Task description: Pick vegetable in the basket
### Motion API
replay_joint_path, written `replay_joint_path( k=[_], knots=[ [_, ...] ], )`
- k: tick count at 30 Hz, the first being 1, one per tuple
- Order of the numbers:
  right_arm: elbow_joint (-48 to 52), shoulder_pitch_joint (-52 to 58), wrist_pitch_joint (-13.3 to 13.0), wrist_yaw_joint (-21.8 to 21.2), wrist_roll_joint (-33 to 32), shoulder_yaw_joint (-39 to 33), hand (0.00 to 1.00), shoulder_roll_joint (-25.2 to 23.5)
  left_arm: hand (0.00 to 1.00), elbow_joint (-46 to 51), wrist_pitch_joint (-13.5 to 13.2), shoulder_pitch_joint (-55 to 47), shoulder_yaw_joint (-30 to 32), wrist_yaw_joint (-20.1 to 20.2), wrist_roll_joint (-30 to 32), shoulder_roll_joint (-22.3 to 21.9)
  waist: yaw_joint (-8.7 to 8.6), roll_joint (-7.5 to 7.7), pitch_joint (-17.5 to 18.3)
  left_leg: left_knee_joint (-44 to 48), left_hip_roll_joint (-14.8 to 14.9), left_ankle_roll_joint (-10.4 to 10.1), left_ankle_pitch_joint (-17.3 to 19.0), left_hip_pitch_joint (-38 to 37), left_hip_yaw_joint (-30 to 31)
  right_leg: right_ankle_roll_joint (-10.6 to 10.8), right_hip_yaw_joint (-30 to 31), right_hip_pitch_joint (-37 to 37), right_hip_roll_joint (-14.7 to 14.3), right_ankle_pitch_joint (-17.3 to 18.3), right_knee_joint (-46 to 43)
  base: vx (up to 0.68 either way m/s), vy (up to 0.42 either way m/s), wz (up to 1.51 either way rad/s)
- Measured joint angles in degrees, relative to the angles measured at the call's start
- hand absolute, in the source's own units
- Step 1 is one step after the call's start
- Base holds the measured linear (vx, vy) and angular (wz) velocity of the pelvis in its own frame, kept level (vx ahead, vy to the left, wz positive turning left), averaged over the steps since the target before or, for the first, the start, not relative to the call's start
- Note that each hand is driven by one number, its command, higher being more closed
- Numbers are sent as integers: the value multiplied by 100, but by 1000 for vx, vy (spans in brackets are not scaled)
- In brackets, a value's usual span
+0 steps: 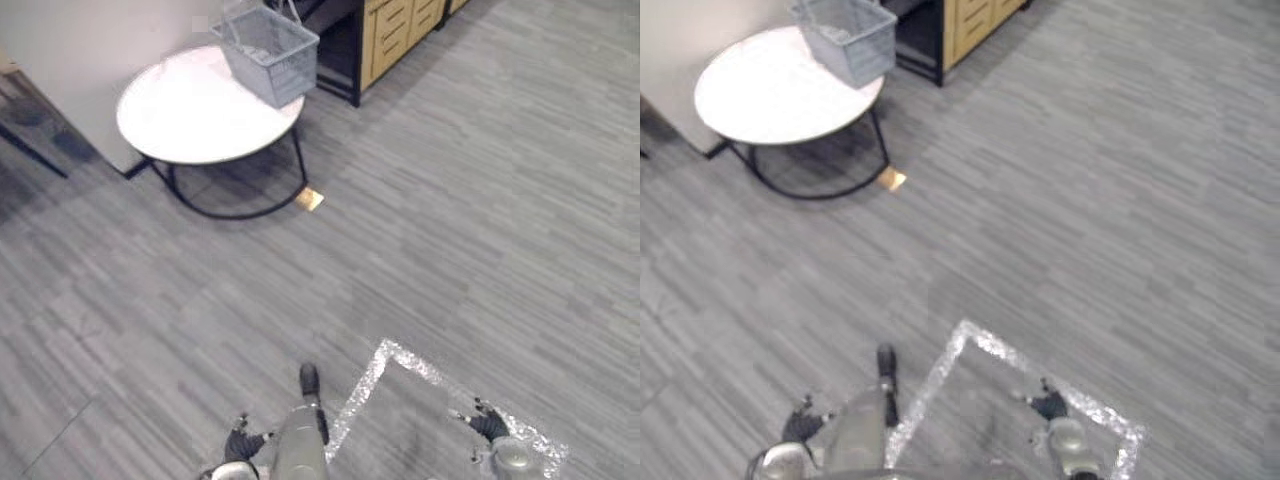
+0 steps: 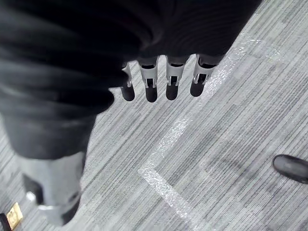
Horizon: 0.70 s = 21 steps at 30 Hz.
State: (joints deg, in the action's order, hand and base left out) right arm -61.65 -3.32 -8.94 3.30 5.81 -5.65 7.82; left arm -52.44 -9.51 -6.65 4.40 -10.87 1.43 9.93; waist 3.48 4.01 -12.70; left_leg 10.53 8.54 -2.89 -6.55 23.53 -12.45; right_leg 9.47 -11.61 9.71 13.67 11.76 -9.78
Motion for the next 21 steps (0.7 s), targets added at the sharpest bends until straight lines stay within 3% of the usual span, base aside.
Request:
replay_joint_path(
  k=[1,2,4,5,6,9,10,11,12,13,14,15,16,18,19,20,21],
  knots=[
    [-5,7,1,-8,15,-2,0,-1,0,1,0,6,9,-1,1,-7,-9,4,1,107,-36,109,65,-26,-56,23,121,-111,70,-164,-277,529,281,0],
    [-20,31,13,-17,47,-5,0,-2,0,-6,10,-26,27,0,10,-32,-18,8,1,238,-128,246,306,-209,-132,82,321,-324,219,-635,-919,541,300,-10],
    [-23,137,24,-27,60,9,0,-22,0,0,10,-126,25,10,123,-42,-28,-7,1,252,-220,328,723,-722,-251,10,421,-764,466,-1795,-2191,555,299,-11],
    [-11,217,22,-35,88,60,0,-49,0,12,9,-181,-12,12,124,-30,-66,-25,3,213,-269,414,955,-1068,-306,89,466,-1096,645,-2524,-3093,531,237,0],
    [-8,232,23,-59,97,170,0,-92,0,53,11,-198,-54,15,123,-6,-114,8,2,122,-360,479,1100,-1387,-320,-68,478,-1672,757,-2340,-4300,516,201,5],
    [46,247,11,-93,91,177,0,-98,0,121,11,-228,-54,8,128,39,-194,-68,-45,-359,-413,490,1217,-2278,-395,-268,268,-2533,526,-1373,-5400,502,121,-6],
    [79,248,-4,-90,91,146,0,-77,0,168,12,-220,-53,8,140,38,-227,-84,-56,-539,-418,481,1246,-2631,-399,-365,-72,-2737,425,-927,-5162,428,15,-5],
    [125,249,-4,-89,95,145,0,-74,0,225,11,-213,-42,6,140,41,-254,-83,-55,-596,-417,481,1268,-2759,-388,-436,-264,-2811,391,-737,-4896,467,-101,25],
    [158,260,-4,-90,102,149,0,-28,0,358,2,-157,1,0,139,8,-343,-118,-69,-637,-355,356,1510,-2941,-252,-568,-757,-2941,281,-560,-3819,365,-135,34],
    [168,266,-2,-89,107,150,0,-20,0,382,4,-116,7,-1,138,0,-355,-111,-75,-632,-347,304,1595,-2979,-215,-559,-860,-2977,236,-570,-3276,425,-226,49],
    [167,351,13,-83,112,132,0,-4,0,382,8,-8,10,-3,138,-44,-354,-108,-77,-604,-317,220,1801,-3029,-97,-432,-952,-3016,143,-711,-1931,293,-200,37],
    [163,369,28,-83,112,99,0,-4,0,382,8,53,11,-5,138,-73,-351,-111,-79,-612,-296,147,1875,-3081,-59,-342,-951,-3013,109,-848,-1217,417,-275,53],
    [157,533,50,-79,184,-33,0,-17,0,378,8,79,27,-8,154,-107,-361,-92,-80,-653,-269,-56,2057,-3247,87,-163,-822,-2943,104,-1303,362,376,-232,41],
    [136,665,115,-78,312,-232,0,-19,0,296,12,57,39,-7,209,-132,-390,-26,-129,-661,-248,-315,2371,-3589,260,-62,-661,-2945,316,-1311,646,579,-378,45],
    [132,680,126,-80,321,-311,0,12,0,234,19,70,50,-5,215,-179,-412,-48,-138,-664,-159,-361,2498,-3746,339,-117,-674,-2961,323,-1725,391,713,-431,42],
    [136,680,120,-74,324,-407,0,90,0,176,20,-15,30,5,219,-331,-480,-331,-70,-626,146,-339,2614,-3890,435,-116,-675,-3098,135,-1789,-278,658,-365,20],
    [153,629,118,-74,359,-487,0,109,0,157,10,-5,-36,8,220,-391,-460,-529,44,-396,318,-376,2472,-3848,549,-414,-585,-3285,-30,-1603,-790,640,-373,6]
  ],
)
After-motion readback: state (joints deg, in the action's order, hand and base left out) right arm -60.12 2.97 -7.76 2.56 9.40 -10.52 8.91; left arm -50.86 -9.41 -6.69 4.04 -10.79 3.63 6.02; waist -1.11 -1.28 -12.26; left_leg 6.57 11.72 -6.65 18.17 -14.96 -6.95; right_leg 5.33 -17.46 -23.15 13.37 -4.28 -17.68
